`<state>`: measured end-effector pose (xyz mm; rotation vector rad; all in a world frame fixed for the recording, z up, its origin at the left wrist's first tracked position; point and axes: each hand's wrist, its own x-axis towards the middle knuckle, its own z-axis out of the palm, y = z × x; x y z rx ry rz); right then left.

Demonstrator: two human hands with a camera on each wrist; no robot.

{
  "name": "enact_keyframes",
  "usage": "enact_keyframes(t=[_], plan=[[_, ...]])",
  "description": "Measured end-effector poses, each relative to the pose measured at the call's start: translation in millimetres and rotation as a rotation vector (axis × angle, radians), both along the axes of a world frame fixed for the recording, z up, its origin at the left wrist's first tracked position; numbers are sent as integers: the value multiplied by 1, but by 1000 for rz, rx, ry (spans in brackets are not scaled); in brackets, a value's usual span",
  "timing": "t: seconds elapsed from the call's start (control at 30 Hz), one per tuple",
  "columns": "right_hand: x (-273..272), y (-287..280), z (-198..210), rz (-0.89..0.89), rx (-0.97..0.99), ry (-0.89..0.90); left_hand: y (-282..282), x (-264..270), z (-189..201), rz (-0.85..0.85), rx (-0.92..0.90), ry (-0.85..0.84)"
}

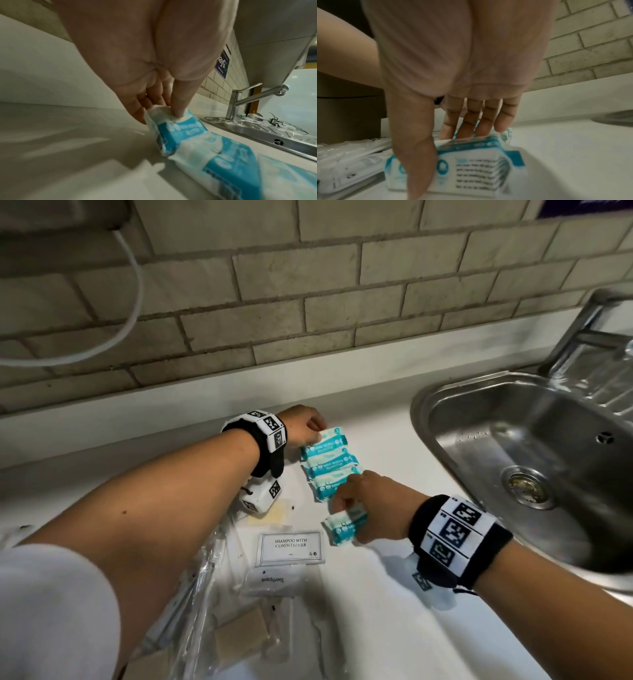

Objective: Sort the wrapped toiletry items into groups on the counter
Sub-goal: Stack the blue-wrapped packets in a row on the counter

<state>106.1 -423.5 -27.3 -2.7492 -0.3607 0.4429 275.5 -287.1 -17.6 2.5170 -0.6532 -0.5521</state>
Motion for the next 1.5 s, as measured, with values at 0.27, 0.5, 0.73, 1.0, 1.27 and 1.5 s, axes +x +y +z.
enact_keyframes(t=[0.27,0.5,0.73,1.0,1.27,1.5], plan=[[-1,-1,6,-145,152,69,8,-8,-13,-95,34,14],[2,2,10,-95,110,71,10,-18,-8,-137,124,29],[1,-1,11,-92,81,69,9,-24,-7,-108,122,9],[-2,-4,13,-13,10,45,12,-32,-4,-107,152,-37],[-1,-3,12,8,-10,30,9,-34,1,-137,187,-22],[20,-13,30,-142,153,9,24,-32,5,130,54,-50]])
